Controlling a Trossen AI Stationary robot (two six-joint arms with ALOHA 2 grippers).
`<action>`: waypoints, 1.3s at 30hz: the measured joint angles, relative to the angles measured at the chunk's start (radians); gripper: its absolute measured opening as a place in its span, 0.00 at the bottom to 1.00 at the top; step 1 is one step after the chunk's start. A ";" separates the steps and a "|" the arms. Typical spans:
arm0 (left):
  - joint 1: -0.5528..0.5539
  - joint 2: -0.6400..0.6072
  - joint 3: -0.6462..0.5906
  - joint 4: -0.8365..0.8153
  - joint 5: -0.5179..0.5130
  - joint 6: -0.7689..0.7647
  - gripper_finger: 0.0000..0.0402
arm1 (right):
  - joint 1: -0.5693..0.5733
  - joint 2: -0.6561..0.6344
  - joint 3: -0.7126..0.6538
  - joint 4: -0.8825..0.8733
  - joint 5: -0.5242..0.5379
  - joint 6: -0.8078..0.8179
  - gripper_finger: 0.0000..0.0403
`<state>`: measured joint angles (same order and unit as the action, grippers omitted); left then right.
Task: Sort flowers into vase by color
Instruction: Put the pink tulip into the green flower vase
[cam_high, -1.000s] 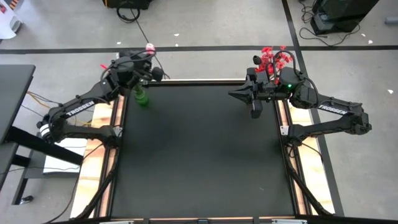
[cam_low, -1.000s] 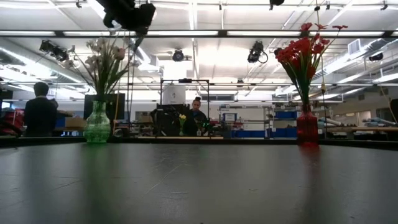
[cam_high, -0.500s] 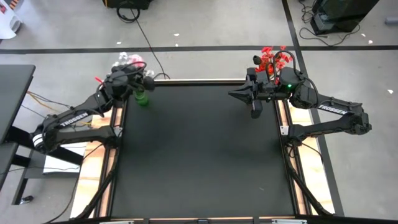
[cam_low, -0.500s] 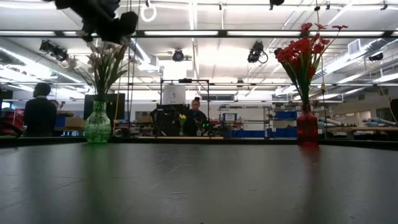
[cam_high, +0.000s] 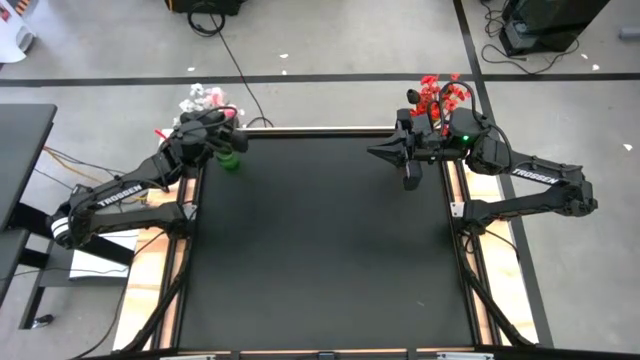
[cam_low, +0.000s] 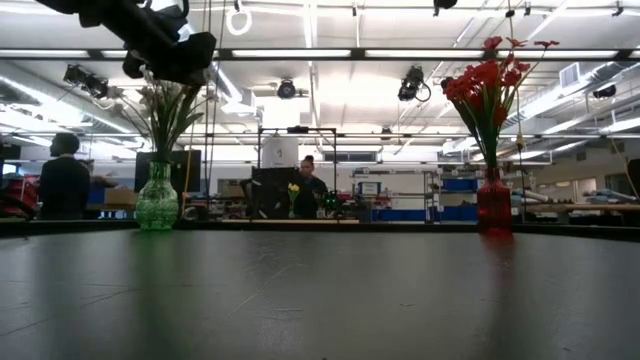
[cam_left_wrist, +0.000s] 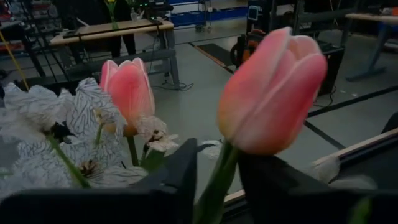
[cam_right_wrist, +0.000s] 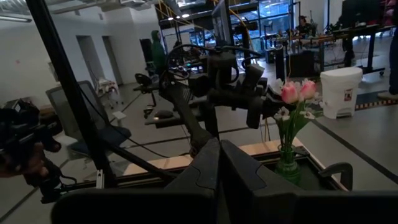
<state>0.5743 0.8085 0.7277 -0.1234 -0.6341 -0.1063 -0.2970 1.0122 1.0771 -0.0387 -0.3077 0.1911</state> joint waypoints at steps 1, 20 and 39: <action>0.000 0.000 0.000 0.000 0.000 0.012 0.33 | 0.000 0.000 0.000 0.000 0.000 0.000 0.06; 0.017 -0.004 0.281 -0.539 -0.007 0.088 0.70 | 0.000 0.000 0.000 0.000 0.000 0.000 0.06; 0.057 0.097 0.344 -0.721 0.150 -0.185 0.65 | 0.000 0.000 0.000 0.000 0.000 0.000 0.06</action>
<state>0.6317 0.9052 1.0721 -0.8441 -0.4838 -0.2910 -0.2970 1.0123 1.0771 -0.0387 -0.3077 0.1910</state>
